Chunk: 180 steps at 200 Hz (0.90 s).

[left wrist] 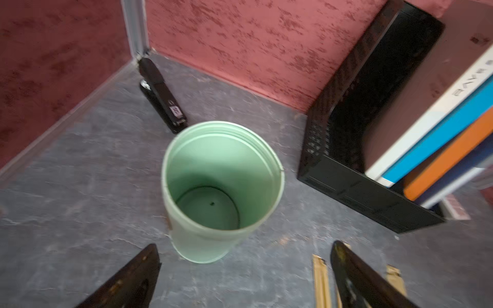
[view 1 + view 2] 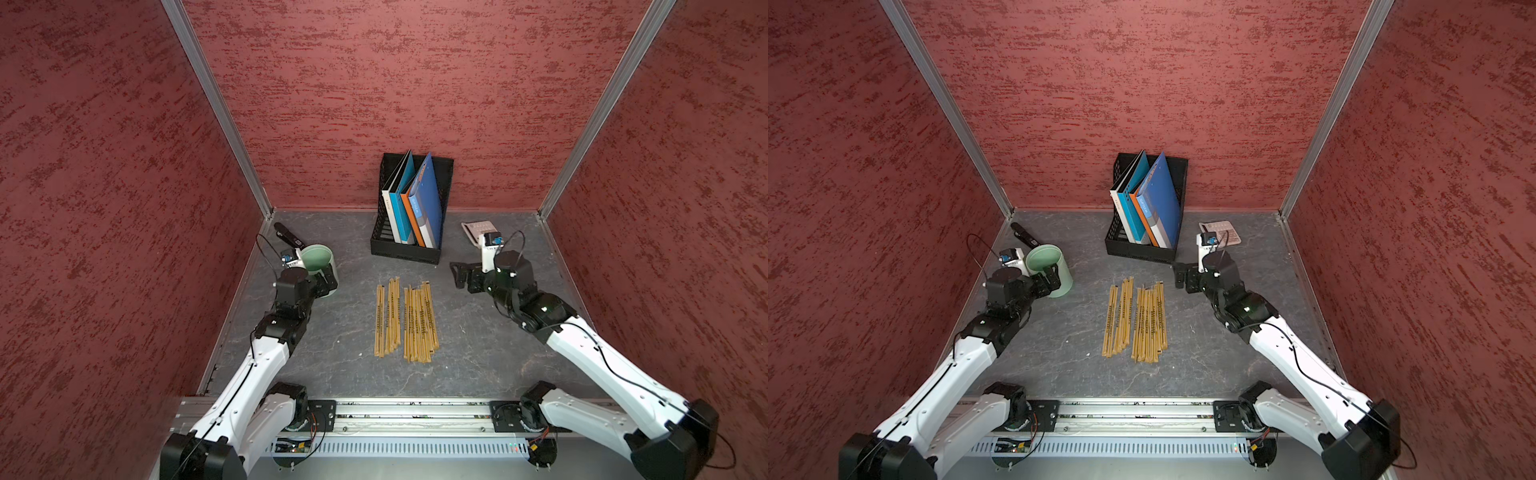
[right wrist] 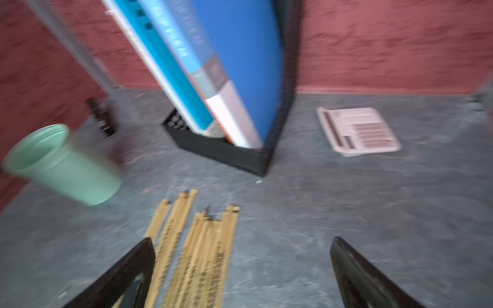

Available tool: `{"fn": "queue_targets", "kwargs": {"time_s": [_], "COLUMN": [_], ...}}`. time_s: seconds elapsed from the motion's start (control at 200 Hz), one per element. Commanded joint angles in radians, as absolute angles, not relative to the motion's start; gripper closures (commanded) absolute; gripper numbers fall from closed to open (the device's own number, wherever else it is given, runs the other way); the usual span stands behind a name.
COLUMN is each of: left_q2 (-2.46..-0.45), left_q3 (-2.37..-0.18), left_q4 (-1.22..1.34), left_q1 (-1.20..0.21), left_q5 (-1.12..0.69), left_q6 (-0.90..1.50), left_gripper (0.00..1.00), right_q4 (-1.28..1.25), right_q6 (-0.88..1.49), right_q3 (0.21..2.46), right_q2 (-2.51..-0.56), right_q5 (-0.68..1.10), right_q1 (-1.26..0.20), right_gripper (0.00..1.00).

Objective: Take the straws out of the storage container
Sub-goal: Reset both arms

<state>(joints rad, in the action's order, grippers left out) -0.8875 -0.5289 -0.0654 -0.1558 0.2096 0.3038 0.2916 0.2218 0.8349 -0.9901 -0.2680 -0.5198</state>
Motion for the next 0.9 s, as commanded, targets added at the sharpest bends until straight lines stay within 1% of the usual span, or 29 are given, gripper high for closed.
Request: {"fn": "queue_targets", "kwargs": {"time_s": [0.0,0.07,0.145,0.275,0.431,0.691,0.897], "left_q2": [-0.893,-0.928,-0.976,-1.064,-1.156,-1.27,-1.288], "left_q3": [-0.445,-0.436,-0.43,-0.403,-0.376,-0.37,-0.399], "left_q4": [0.191,0.204,0.237,0.34,0.485,0.583,0.539], "left_q1": [-0.132,-0.108,-0.089,-0.056,-0.045,-0.032,-0.03], "left_q5": [0.356,0.348,0.327,0.262,0.253,0.206,0.194], "left_q6": [0.167,0.166,0.152,0.144,0.107,0.081,0.074], "left_gripper": [0.0,0.0,0.0,0.0,0.0,0.0,0.0], "right_q4": [0.022,0.005,0.006,-0.082,-0.208,-0.257,-0.3], "right_q6": [0.116,0.153,0.169,0.145,0.123,0.103,0.119], "right_q3": [0.668,0.626,0.611,0.573,0.518,0.483,0.479], "right_q2": [-0.923,-0.909,-0.94,-1.013,-1.065,-1.092,-1.14], "right_q5": [-0.547,-0.55,-0.53,-0.531,-0.528,-0.515,-0.492], "right_q1": [-0.445,-0.371,-0.31,-0.264,-0.211,-0.168,-0.156], "right_gripper": [0.01,0.01,0.01,0.01,0.01,0.01,0.01]}}
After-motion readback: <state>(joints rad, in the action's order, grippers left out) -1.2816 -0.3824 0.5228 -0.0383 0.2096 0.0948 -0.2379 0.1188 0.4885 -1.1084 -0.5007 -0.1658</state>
